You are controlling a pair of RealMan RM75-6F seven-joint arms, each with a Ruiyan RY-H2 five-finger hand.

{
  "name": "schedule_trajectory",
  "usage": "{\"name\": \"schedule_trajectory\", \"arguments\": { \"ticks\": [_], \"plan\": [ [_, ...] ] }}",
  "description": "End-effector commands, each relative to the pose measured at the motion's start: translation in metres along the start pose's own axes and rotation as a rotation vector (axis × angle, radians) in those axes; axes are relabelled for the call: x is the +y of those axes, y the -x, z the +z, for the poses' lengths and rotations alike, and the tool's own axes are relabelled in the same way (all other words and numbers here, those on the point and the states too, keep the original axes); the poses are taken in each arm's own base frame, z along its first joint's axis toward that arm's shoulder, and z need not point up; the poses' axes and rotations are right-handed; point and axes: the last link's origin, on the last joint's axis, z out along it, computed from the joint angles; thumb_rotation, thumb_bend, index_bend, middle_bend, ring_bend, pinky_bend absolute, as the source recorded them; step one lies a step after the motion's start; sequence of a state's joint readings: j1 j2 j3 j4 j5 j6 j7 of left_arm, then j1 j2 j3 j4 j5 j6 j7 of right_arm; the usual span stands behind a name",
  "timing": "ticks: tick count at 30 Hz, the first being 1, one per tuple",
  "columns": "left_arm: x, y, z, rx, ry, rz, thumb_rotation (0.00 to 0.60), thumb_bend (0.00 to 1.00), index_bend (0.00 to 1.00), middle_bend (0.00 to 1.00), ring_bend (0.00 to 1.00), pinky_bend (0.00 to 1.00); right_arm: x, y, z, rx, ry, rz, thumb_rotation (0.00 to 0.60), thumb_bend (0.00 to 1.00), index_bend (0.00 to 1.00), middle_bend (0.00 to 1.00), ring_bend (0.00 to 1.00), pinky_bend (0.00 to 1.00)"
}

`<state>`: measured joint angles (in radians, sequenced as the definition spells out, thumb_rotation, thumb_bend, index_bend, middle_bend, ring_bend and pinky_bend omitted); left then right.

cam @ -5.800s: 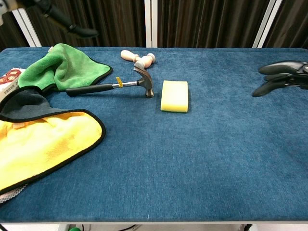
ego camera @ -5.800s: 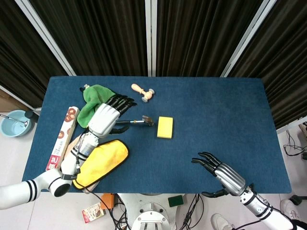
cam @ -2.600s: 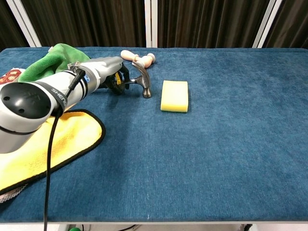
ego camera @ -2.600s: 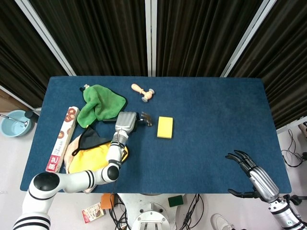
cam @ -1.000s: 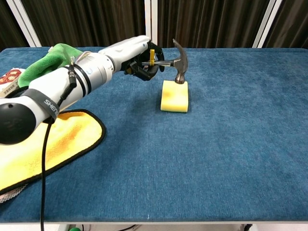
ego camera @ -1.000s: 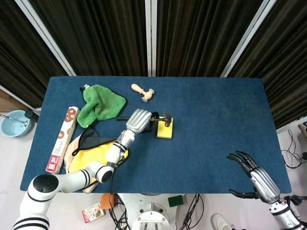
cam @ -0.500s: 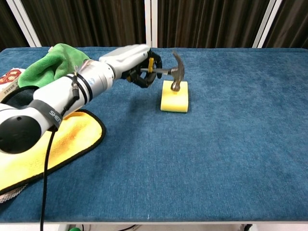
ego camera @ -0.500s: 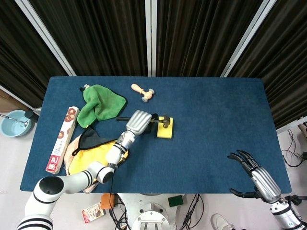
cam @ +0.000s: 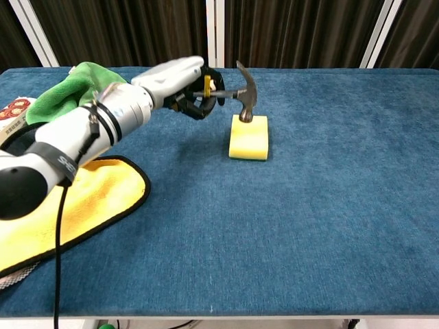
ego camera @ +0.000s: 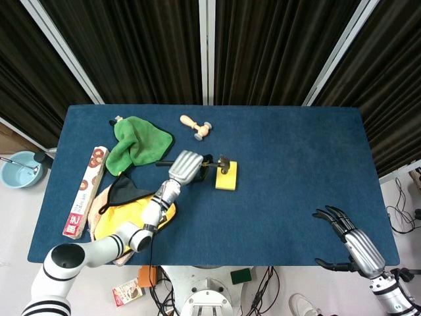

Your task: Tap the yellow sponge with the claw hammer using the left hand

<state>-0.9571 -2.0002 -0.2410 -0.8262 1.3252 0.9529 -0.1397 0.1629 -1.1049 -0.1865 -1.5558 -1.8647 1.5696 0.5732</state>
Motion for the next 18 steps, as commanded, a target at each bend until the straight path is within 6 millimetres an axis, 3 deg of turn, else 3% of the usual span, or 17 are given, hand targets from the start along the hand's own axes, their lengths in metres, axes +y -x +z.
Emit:
{"name": "schedule_trajectory", "arguments": {
  "ticks": [1,5,12,15,18],
  "plan": [
    [0.001,0.021,0.001,-0.037,-0.003,0.048,0.600,1.00,0.89,0.88,0.89,0.92,0.000,0.000,0.000,0.000,0.001,0.000,0.600,0.13,0.07,0.16,0.00,0.00],
    [0.001,0.021,0.002,-0.018,0.006,0.054,0.600,1.00,0.89,0.88,0.89,0.92,-0.001,-0.002,-0.001,0.008,0.000,-0.003,0.600,0.13,0.07,0.16,0.00,0.00],
    [0.007,-0.021,-0.002,0.133,0.069,-0.060,0.600,1.00,0.89,0.88,0.89,0.92,-0.004,-0.006,-0.004,0.033,-0.013,-0.011,0.600,0.13,0.07,0.16,0.00,0.00],
    [-0.001,-0.032,-0.006,0.151,0.044,-0.077,0.600,1.00,0.89,0.88,0.89,0.92,-0.004,-0.005,-0.004,0.028,-0.017,-0.012,0.600,0.13,0.07,0.16,0.00,0.00],
    [-0.016,-0.029,-0.009,0.120,-0.029,-0.057,0.600,1.00,0.88,0.87,0.89,0.92,-0.003,-0.002,-0.002,0.014,-0.017,-0.008,0.600,0.13,0.07,0.16,0.00,0.00]
  ]
}}
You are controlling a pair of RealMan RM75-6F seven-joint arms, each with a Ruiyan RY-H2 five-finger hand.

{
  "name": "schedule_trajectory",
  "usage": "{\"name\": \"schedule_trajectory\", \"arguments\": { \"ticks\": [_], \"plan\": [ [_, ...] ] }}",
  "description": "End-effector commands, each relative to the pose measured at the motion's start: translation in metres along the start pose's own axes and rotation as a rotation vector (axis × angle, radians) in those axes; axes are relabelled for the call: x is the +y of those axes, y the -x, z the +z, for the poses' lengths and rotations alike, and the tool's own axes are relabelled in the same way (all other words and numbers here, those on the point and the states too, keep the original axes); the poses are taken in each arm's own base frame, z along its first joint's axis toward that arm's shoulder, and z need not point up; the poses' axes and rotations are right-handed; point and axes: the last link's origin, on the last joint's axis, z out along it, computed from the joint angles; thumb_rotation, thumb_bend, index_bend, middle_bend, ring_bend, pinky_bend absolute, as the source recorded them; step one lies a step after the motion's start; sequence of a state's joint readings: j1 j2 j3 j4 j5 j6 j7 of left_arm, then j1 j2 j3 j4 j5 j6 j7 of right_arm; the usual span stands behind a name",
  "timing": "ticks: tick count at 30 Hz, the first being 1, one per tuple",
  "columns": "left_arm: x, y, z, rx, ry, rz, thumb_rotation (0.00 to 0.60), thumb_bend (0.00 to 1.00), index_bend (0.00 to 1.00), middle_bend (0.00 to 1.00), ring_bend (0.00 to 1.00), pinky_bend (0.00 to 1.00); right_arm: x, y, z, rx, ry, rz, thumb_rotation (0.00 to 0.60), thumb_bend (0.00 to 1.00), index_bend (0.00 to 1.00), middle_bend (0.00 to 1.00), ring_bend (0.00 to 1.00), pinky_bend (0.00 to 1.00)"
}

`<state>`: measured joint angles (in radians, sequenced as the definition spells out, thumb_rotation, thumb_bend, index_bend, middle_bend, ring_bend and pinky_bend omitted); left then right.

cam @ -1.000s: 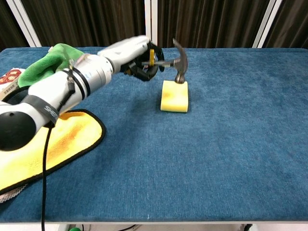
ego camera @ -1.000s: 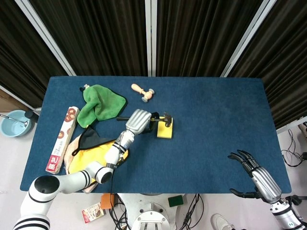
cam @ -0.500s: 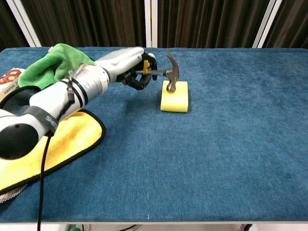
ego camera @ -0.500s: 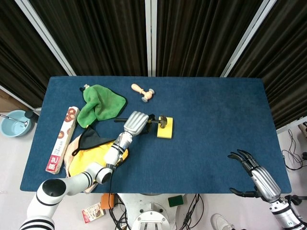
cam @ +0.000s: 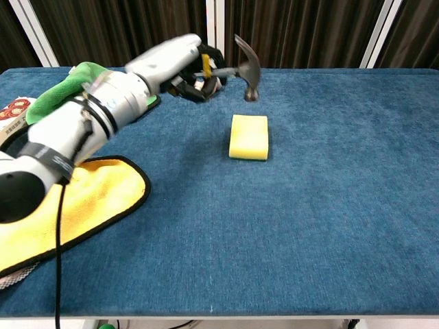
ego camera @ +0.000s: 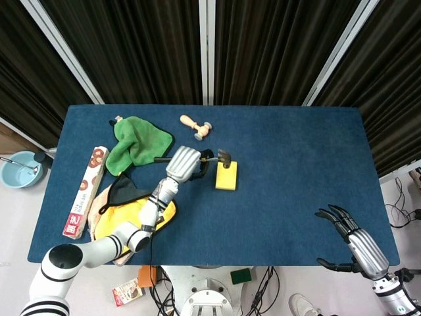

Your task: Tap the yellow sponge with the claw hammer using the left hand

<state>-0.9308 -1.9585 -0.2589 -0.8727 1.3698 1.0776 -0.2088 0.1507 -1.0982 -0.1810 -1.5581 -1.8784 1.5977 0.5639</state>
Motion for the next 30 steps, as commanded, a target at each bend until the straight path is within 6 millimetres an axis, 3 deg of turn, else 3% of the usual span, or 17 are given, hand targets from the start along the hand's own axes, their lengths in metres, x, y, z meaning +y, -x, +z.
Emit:
{"name": "schedule_trajectory", "arguments": {
  "ticks": [1,6,9,11,12,13,16,21,25,30],
  "plan": [
    [-0.018,0.000,-0.005,-0.023,-0.091,0.008,0.600,1.00,0.88,0.87,0.88,0.90,0.001,0.002,0.002,-0.010,-0.001,0.005,0.600,0.13,0.07,0.16,0.00,0.00],
    [-0.046,0.012,-0.009,-0.090,-0.238,0.034,0.600,1.00,0.82,0.82,0.81,0.83,0.001,0.004,0.002,-0.021,-0.002,0.009,0.600,0.13,0.07,0.16,0.00,0.00],
    [-0.056,0.014,-0.012,-0.122,-0.295,0.050,0.600,1.00,0.71,0.74,0.72,0.73,0.001,0.003,0.001,-0.019,0.001,0.011,0.600,0.13,0.07,0.16,0.00,0.00],
    [-0.060,0.015,-0.015,-0.148,-0.314,0.061,0.600,0.94,0.56,0.63,0.59,0.60,0.002,0.003,0.000,-0.016,0.003,0.013,0.600,0.13,0.07,0.16,0.00,0.00],
    [-0.060,0.014,-0.016,-0.166,-0.318,0.073,0.600,0.85,0.44,0.53,0.47,0.51,0.002,0.003,0.000,-0.015,0.002,0.013,0.600,0.13,0.07,0.16,0.00,0.00],
    [-0.061,0.013,-0.017,-0.180,-0.320,0.093,0.600,0.70,0.30,0.40,0.34,0.40,0.002,0.002,0.000,-0.015,0.000,0.013,0.600,0.13,0.07,0.16,0.00,0.00],
    [-0.061,0.001,-0.020,-0.177,-0.324,0.162,0.600,0.39,0.13,0.20,0.14,0.24,0.001,0.002,0.000,-0.013,-0.005,0.010,0.600,0.13,0.07,0.16,0.00,0.00],
    [-0.062,-0.028,-0.034,-0.183,-0.360,0.220,0.599,0.21,0.08,0.11,0.06,0.15,0.002,-0.002,-0.001,-0.001,-0.003,0.007,0.600,0.13,0.07,0.16,0.00,0.00],
    [-0.066,-0.057,-0.055,-0.190,-0.388,0.218,0.600,0.18,0.08,0.11,0.06,0.15,0.005,-0.006,-0.003,0.009,0.007,0.009,0.600,0.13,0.07,0.16,0.00,0.00],
    [-0.086,-0.114,-0.102,-0.078,-0.426,0.222,0.600,0.18,0.16,0.20,0.15,0.16,0.021,-0.022,-0.007,0.066,0.084,0.002,0.600,0.13,0.08,0.16,0.00,0.00]
  ]
}}
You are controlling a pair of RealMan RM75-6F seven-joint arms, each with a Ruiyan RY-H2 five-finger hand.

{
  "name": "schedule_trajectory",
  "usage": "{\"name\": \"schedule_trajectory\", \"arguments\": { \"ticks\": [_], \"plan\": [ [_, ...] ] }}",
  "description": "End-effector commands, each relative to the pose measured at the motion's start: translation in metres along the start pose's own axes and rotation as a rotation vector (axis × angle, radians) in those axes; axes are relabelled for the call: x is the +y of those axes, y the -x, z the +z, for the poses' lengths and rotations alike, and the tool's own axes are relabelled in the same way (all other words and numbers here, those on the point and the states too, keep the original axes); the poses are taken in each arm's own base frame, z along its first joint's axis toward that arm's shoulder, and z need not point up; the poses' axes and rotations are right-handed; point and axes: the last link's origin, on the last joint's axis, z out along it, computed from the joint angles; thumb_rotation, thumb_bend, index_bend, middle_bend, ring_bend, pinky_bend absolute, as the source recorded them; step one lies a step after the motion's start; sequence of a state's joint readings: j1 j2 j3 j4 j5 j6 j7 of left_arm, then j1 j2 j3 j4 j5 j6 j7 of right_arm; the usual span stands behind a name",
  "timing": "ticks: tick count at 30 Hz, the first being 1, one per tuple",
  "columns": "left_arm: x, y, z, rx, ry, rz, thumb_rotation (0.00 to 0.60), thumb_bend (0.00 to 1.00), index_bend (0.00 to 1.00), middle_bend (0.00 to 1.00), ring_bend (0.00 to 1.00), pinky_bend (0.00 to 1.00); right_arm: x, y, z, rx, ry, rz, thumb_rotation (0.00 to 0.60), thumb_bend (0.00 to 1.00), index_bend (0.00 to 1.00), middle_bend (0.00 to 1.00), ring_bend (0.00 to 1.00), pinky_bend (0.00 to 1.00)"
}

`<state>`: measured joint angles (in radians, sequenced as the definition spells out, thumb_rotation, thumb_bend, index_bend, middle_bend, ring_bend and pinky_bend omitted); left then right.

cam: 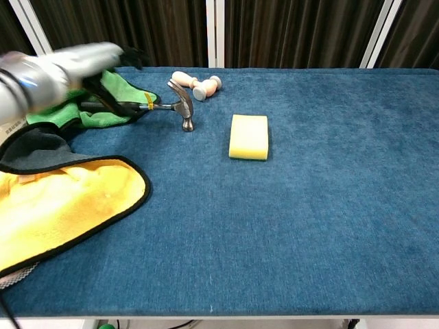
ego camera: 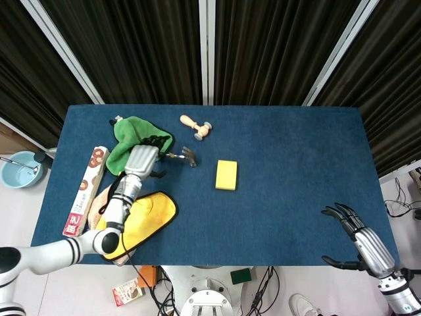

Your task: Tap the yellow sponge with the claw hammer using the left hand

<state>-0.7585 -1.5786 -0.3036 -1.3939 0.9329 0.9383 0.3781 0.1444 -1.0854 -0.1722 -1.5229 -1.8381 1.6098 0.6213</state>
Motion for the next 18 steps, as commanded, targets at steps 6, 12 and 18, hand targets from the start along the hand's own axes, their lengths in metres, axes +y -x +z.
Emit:
{"name": "schedule_trajectory", "arguments": {
  "ticks": [6,12,18],
  "plan": [
    [-0.103,-0.066,-0.122,0.225,-0.133,0.115,0.600,0.18,0.22,0.21,0.16,0.15,0.030,-0.028,-0.005,0.079,0.132,-0.028,0.600,0.13,0.09,0.16,0.00,0.00],
    [-0.130,-0.071,-0.197,0.247,-0.175,0.191,0.600,0.18,0.25,0.24,0.16,0.14,0.036,-0.028,-0.003,0.073,0.162,-0.075,0.600,0.13,0.10,0.16,0.00,0.00],
    [-0.127,-0.059,-0.247,0.200,-0.184,0.163,0.600,0.18,0.26,0.25,0.16,0.14,0.035,-0.021,-0.003,0.081,0.151,-0.059,0.600,0.13,0.10,0.16,0.00,0.00]
  ]
}}
